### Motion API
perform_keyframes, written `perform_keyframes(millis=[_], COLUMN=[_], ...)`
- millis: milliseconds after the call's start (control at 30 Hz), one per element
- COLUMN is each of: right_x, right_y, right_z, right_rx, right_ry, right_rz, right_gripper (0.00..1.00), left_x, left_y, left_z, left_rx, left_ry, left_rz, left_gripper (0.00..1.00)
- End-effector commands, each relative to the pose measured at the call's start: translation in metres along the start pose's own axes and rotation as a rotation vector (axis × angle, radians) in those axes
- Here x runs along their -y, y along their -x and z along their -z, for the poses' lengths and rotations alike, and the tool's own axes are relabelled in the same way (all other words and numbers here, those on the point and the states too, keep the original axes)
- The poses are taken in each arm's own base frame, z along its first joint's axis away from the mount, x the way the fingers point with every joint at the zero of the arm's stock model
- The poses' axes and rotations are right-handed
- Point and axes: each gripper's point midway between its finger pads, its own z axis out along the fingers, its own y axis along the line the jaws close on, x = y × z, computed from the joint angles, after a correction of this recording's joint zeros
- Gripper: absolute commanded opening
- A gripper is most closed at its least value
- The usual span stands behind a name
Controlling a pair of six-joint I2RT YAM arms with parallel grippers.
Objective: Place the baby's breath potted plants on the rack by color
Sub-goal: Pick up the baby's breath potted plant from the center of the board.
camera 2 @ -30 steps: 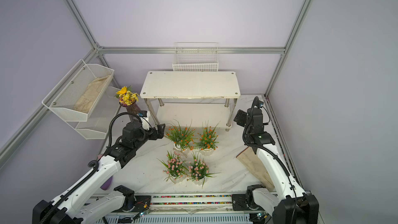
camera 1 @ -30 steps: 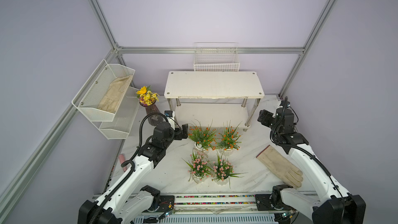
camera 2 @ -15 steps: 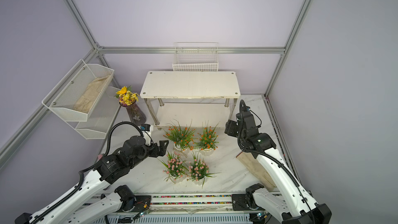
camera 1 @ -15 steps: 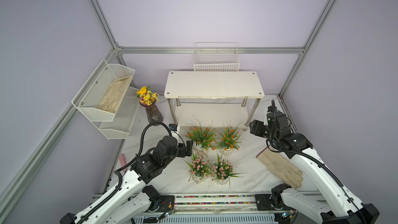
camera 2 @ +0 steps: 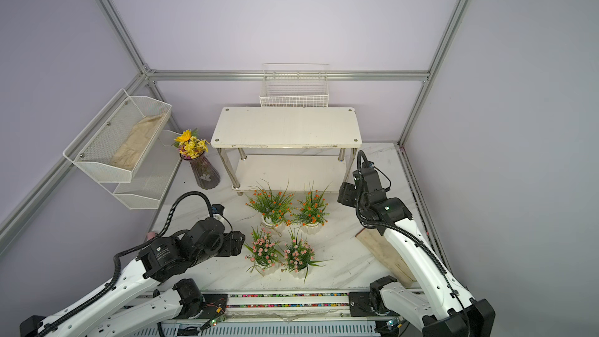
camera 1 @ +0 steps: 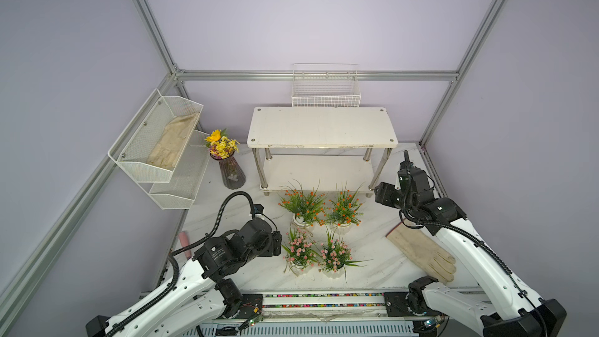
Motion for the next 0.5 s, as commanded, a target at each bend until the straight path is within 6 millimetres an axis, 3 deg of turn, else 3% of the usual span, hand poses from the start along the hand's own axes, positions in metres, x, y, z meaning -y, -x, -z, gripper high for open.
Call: perform_keyframes(millis=[0, 200, 467], right_x=[-0.002, -0.001, 0.0], right_y=[0.004, 0.004, 0.004], right_z=[0.004, 0.007, 0.009], right_rx=[0.027, 0.033, 0.039], right_ry=[0.009, 0.008, 0.011], right_rz=[0.0, -0.001, -0.01], right_gripper=[0.7, 0.7, 0.7], left_x=[0.003, 0.0, -0.035], left_y=[-0.011, -0.019, -0.014], left_z=[0.007, 0.009, 0.042], left_rx=[-0.074, -0.07, 0.048], left_ry=[0.029, 0.025, 0.044], left_rz=[0.037, 0.064, 0.213], left_gripper=[0.86, 0.83, 0.82])
